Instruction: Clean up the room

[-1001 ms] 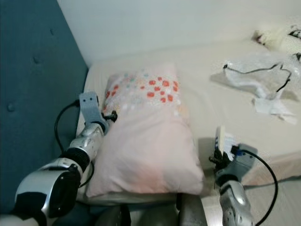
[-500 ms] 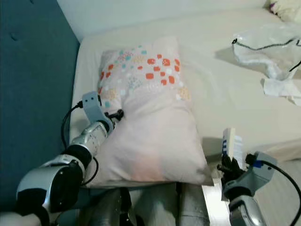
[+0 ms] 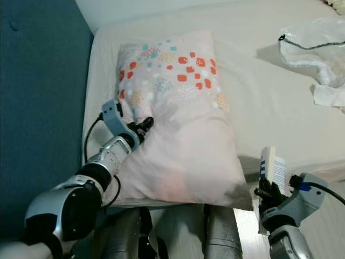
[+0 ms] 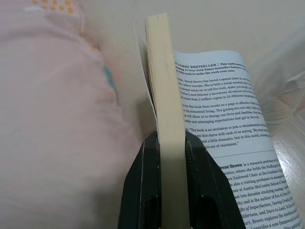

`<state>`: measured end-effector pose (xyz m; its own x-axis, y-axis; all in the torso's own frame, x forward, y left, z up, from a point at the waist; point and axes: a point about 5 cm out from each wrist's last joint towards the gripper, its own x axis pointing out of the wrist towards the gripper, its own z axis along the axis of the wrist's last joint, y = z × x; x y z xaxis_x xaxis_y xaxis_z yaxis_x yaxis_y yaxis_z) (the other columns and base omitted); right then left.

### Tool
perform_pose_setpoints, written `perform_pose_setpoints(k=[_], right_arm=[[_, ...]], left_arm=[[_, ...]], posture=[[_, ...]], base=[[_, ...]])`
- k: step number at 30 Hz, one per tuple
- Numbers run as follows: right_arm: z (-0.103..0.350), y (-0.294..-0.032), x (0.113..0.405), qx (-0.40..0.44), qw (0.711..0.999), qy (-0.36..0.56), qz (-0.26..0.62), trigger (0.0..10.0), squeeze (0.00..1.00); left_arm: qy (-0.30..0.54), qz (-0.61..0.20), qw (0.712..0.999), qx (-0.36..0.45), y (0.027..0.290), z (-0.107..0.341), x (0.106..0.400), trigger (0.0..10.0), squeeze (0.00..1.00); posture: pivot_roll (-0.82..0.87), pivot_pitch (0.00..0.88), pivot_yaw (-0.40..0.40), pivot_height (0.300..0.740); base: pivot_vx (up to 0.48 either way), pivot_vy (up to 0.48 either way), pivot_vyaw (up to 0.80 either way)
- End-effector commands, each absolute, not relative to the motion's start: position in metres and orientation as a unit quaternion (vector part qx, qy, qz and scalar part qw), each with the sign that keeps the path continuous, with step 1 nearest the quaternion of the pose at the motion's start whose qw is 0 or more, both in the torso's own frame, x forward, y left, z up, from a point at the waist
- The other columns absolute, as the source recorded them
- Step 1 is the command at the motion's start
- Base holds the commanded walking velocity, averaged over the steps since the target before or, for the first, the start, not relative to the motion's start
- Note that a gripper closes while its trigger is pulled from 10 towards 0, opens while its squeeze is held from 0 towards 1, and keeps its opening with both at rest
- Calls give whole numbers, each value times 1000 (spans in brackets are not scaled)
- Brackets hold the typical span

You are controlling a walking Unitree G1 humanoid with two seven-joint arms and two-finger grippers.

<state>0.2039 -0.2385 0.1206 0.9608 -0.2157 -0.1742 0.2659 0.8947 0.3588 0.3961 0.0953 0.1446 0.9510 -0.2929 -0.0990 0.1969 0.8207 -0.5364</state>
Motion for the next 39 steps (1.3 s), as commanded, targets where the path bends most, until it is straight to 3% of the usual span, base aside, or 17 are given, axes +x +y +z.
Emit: perform_pose_setpoints(k=[1, 9, 15, 18, 19, 27, 29, 31, 39], right_arm=[[110, -239, 198, 208, 964, 97, -134, 10000, 0], [113, -239, 204, 213, 964, 87, -133, 10000, 0], [122, -240, 217, 215, 966, 70, -127, 10000, 0], [125, -239, 222, 217, 966, 63, -124, 10000, 0], [125, -239, 222, 217, 966, 63, -124, 10000, 0], [128, -239, 230, 220, 966, 58, -120, 10000, 0], [128, -238, 231, 220, 967, 58, -119, 10000, 0], [127, -236, 233, 223, 966, 59, -114, 10000, 0], [126, -232, 237, 226, 966, 63, -104, 10000, 0]], left_arm=[[133, -152, 944, -259, 81, 122, 385, 0, 0], [125, -147, 952, -238, 83, 123, 386, 0, 0], [61, -101, 976, -183, 101, 160, 403, 0, 0], [11, -19, 990, -143, 132, 192, 415, 0, 0], [11, -19, 990, -143, 132, 192, 415, 0, 0], [-69, 139, 981, -118, 213, 237, 416, 0, 0], [-68, 161, 978, -111, 224, 235, 413, 0, 0], [-47, 221, 971, -80, 251, 219, 403, 0, 0], [24, 323, 945, -43, 293, 170, 374, 0, 0]], posture=[[-239, 475, 99, 603], [-226, 448, 103, 603], [-217, 417, 103, 603], [-213, 402, 103, 603], [-213, 402, 103, 603], [-199, 387, 97, 603], [-195, 383, 96, 603], [-189, 382, 94, 603], [-177, 375, 88, 603]], base=[[0, 0, 0], [0, 0, 0], [0, 0, 0], [0, 0, 0], [0, 0, 0], [0, 0, 0], [0, 0, 0], [0, 0, 0], [0, 0, 0]])
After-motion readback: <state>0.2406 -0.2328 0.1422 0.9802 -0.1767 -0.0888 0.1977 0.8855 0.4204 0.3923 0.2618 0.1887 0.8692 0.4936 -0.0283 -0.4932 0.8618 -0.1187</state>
